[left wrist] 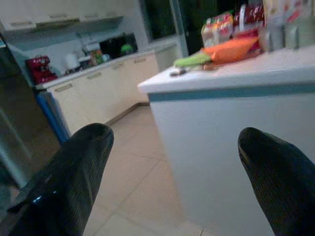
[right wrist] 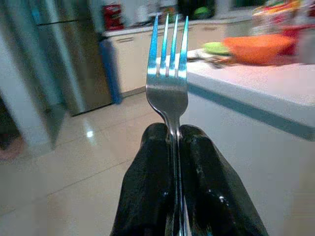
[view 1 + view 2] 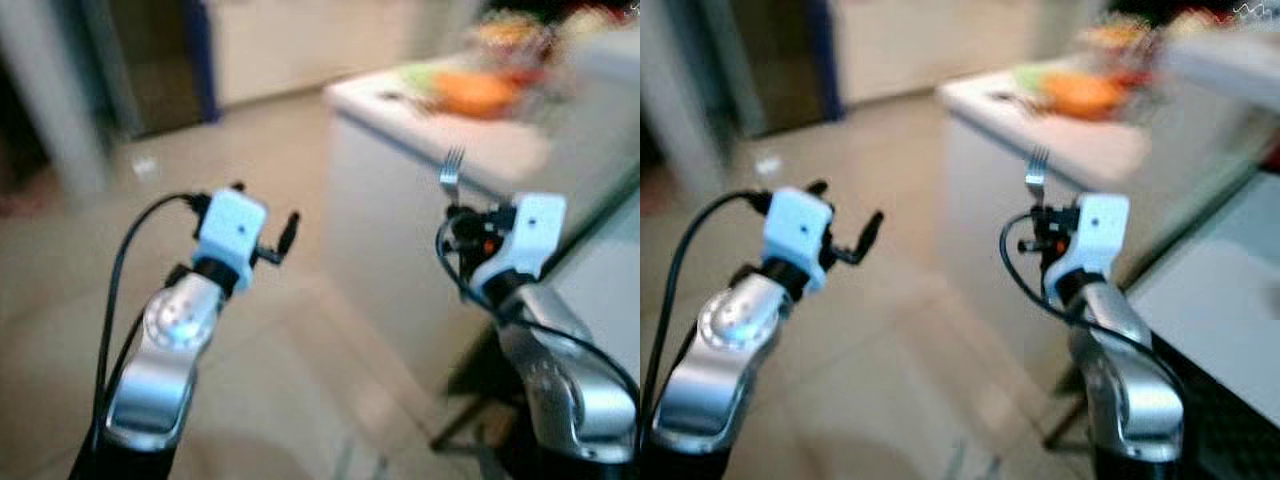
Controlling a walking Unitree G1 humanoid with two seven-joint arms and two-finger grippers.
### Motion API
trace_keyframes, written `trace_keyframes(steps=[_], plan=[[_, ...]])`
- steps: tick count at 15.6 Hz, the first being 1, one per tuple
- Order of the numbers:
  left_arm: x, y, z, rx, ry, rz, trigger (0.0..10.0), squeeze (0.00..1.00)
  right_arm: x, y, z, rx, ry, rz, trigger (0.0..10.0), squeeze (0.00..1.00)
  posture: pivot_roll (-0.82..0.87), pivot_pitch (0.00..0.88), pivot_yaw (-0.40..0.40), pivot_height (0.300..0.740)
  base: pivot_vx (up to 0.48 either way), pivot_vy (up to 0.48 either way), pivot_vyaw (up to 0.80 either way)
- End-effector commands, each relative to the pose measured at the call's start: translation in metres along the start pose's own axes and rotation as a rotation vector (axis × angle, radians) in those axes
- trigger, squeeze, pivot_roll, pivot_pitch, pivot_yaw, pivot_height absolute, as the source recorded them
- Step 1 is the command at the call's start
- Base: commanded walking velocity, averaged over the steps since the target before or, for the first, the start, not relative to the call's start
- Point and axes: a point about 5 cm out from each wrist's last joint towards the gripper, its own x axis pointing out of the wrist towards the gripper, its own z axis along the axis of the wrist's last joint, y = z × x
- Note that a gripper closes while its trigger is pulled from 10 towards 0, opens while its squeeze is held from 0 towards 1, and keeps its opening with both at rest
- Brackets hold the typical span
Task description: Setting the table
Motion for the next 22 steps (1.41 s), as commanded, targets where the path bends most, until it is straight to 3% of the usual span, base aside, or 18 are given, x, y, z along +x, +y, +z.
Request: trace_keyframes(steps=[1,7,10,13,15,18,22], plan=[[0.0,0.001,-0.004,-0.011,0.002,0.046,10.0,0.0,-0.001,-0.006,0.005,-0.01,-0.012,-0.027,10.0,0.0,-0.01,0.0,-0.048,0.74,0.0,0.0,-0.8],[-0.003,0.004,-0.011,-0.018,0.025,0.058,10.0,0.0,-0.014,-0.022,0.007,-0.033,-0.025,-0.119,10.0,0.0,-0.04,0.0,-0.024,0.74,0.0,0.0,-0.8],[0.0,0.002,-0.007,-0.114,0.017,0.064,10.0,0.0,-0.021,-0.03,0.007,-0.042,-0.02,-0.169,10.0,0.0,-0.04,0.0,-0.033,0.74,0.0,0.0,-0.8],[-0.002,0.003,-0.012,-0.057,0.032,0.065,10.0,0.0,-0.026,-0.035,0.012,-0.045,-0.022,-0.206,10.0,0.0,-0.06,0.0,-0.042,0.74,0.0,0.0,-0.8],[-0.002,0.009,-0.01,-0.062,0.032,0.113,10.0,0.0,-0.024,-0.034,0.014,-0.042,-0.024,-0.208,10.0,0.0,-0.04,0.0,-0.059,0.74,0.0,0.0,-0.8],[0.001,0.014,-0.005,-0.003,0.02,0.098,10.0,0.0,-0.009,-0.022,0.016,-0.048,-0.029,-0.152,10.0,0.0,-0.01,0.0,-0.066,0.74,0.0,0.0,-0.8],[0.002,0.018,0.002,-0.006,-0.004,0.131,10.0,0.0,-0.001,-0.015,0.015,-0.018,-0.031,-0.138,10.0,0.0,0.01,0.0,-0.08,0.74,0.0,0.0,-0.8]])
